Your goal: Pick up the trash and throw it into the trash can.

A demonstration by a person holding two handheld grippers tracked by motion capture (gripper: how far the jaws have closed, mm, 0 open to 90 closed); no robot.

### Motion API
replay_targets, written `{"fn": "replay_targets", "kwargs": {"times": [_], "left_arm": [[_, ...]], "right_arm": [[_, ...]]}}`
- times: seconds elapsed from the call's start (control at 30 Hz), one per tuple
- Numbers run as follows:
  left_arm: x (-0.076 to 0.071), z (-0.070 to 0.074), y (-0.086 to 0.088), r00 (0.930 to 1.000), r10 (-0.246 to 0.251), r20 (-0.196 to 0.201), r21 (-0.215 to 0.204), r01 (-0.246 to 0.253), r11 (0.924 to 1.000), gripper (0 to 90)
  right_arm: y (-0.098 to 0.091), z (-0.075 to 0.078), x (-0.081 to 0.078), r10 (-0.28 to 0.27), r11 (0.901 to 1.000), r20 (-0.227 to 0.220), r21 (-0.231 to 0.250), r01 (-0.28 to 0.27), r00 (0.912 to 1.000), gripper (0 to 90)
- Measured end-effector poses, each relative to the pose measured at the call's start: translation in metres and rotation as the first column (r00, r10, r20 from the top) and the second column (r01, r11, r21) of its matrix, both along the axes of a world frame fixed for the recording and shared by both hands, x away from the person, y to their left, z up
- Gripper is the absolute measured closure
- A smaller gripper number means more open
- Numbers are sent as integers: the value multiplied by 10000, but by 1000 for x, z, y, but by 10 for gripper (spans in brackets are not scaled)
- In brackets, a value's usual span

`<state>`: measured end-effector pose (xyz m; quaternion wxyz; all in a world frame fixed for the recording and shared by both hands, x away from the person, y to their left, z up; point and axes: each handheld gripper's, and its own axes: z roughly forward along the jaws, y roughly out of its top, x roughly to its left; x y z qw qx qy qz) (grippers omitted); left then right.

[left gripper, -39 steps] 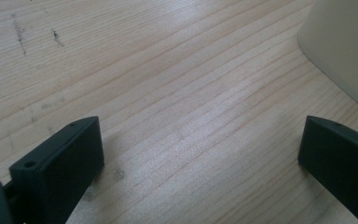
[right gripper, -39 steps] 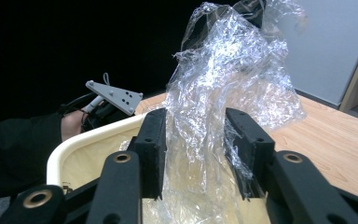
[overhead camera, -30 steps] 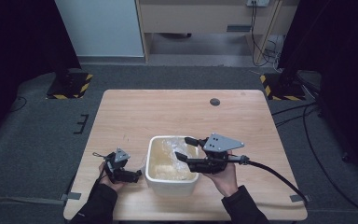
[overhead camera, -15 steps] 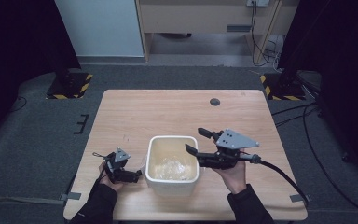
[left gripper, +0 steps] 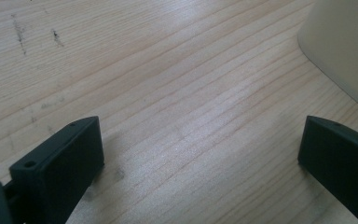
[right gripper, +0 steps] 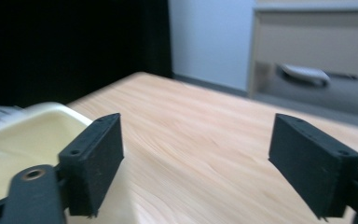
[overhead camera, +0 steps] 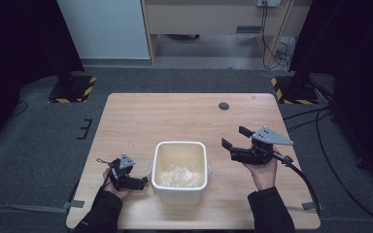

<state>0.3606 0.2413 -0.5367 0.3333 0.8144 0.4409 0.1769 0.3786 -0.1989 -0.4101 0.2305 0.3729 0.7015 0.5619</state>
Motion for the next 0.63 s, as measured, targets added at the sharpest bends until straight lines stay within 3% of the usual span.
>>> {"fn": "replay_targets", "kwargs": {"times": [0.07, 0.1, 0.2, 0.3, 0.33, 0.37, 0.4, 0.43, 0.47, 0.5, 0.53, 0.57, 0.63], "left_arm": [[0, 0, 0, 10000, 1, 0, -1, -1, 10000, 0], [0, 0, 0, 10000, -2, 1, 1, 2, 10000, 0], [0, 0, 0, 10000, 0, 1, -1, 0, 10000, 0], [0, 0, 0, 10000, 1, 0, 0, -1, 10000, 0], [0, 0, 0, 10000, 1, 0, 0, -1, 10000, 0], [0, 0, 0, 10000, 2, 3, -1, -2, 10000, 0], [0, 0, 0, 10000, -1, 1, 0, 1, 10000, 0], [0, 0, 0, 10000, 1, 2, 0, -1, 10000, 0], [0, 0, 0, 10000, 1, 2, 0, -1, 10000, 0], [0, 0, 0, 10000, 2, 1, 0, -2, 10000, 0], [0, 0, 0, 10000, 2, 1, 0, -2, 10000, 0], [0, 0, 0, 10000, 0, 2, 2, 0, 10000, 0], [0, 0, 0, 10000, -1, 1, 1, 1, 10000, 0]], "right_arm": [[-7, -13, 7, -415, 9981, -271, -474, 402, 9988, 146], [-13, -27, 13, -778, 9934, -536, -890, 729, 9955, 142], [-20, -40, 19, -1104, 9879, -913, -1197, 991, 9897, 136], [-31, -65, 25, -1802, 9699, -1557, -1924, 1491, 9712, 126], [-31, -65, 25, -1802, 9699, -1557, -1924, 1491, 9712, 126], [-36, -74, 28, -2129, 9592, -1846, -2263, 1693, 9595, 119], [-36, -74, 28, -2129, 9592, -1846, -2263, 1693, 9595, 119], [-40, -83, 30, -2373, 9505, -2087, -2516, 1824, 9488, 113], [-40, -83, 30, -2373, 9505, -2087, -2516, 1824, 9488, 113], [-45, -90, 31, -2503, 9446, -2291, -2707, 1854, 9407, 113], [-45, -90, 31, -2503, 9446, -2291, -2707, 1854, 9407, 113], [-48, -96, 33, -2670, 9385, -2551, -2877, 1907, 9293, 110], [-49, -99, 33, -2713, 9372, -2665, -2921, 1908, 9249, 110]]}}
